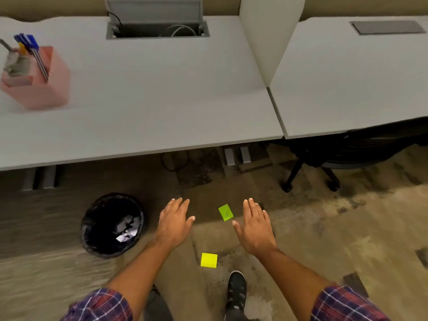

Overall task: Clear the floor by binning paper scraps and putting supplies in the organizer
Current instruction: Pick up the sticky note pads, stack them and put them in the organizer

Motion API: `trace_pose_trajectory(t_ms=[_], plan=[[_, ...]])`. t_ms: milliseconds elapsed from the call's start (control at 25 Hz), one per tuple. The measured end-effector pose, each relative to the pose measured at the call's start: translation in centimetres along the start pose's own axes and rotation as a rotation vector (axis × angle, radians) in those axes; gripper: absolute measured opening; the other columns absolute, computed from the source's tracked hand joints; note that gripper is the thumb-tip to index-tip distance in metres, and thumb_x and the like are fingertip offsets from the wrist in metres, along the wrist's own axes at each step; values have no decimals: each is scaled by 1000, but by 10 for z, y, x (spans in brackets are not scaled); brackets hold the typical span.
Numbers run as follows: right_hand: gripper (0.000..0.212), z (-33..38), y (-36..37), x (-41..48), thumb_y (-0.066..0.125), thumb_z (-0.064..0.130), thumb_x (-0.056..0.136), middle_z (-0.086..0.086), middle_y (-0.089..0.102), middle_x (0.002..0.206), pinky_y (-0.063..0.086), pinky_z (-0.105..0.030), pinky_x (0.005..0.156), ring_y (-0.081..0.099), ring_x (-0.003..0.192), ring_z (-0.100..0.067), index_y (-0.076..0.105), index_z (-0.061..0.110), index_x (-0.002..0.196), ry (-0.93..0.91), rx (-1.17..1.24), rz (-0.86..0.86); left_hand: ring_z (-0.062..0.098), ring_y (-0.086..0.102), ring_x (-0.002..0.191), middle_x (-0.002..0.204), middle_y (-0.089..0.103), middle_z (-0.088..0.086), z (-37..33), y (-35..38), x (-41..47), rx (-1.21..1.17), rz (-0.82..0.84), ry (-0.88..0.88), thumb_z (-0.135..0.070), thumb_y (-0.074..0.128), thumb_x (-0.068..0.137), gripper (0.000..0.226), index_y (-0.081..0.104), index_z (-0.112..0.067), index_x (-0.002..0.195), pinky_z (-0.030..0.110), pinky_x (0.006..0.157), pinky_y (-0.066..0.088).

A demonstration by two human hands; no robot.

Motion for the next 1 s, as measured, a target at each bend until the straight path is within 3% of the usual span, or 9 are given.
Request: trace_pose_trajectory(t_ms=[240, 400, 600, 840, 1000], plan=[[82, -78, 123, 36, 38, 59, 95, -11, 26, 168, 26, -47, 124, 29, 153, -28, 23, 11, 160, -4, 28, 103, 28, 30, 157, 166, 40, 6, -9, 132, 30, 21, 68, -28, -43, 64, 96, 68, 41, -22, 157, 45, 124, 31], [83, -106, 245, 92, 42, 58, 93, -13, 33, 165, 35, -47, 119, 36, 149, -31, 28, 9, 158, 38, 103, 105, 29, 37, 152, 162, 45, 5, 38, 254, 77, 56, 107, -26, -36, 71, 91, 72, 44, -24, 156, 40, 126, 28], [75, -144, 395, 160, 53, 47, 95, -18, 43, 155, 38, -46, 116, 41, 143, -35, 31, 5, 154, 68, 103, 122, 33, 48, 140, 148, 59, 9, 114, 414, 127, 55, 178, -42, -23, 70, 87, 61, 56, -20, 147, 44, 116, 39], [52, -160, 513, 240, 60, 39, 95, -20, 55, 129, 45, -45, 101, 52, 124, -40, 48, 6, 133, 109, 92, 141, 32, 51, 129, 136, 58, 5, 159, 558, 157, 108, 254, 40, -35, 74, 83, 64, 55, -26, 144, 42, 104, 40], [59, -162, 560, 275, 62, 47, 92, -22, 53, 130, 48, -47, 102, 53, 122, -41, 50, 3, 129, 180, 123, 159, 29, 53, 122, 130, 57, 4, 154, 607, 173, 264, 311, 162, -46, 79, 79, 63, 55, -28, 135, 44, 100, 42]])
Point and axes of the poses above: each hand's wrist, its own x-axis towards the middle knuckle, its own y-axis out of the palm, z = x × y, the point moved 4 cm from there along x, towards the middle knuckle
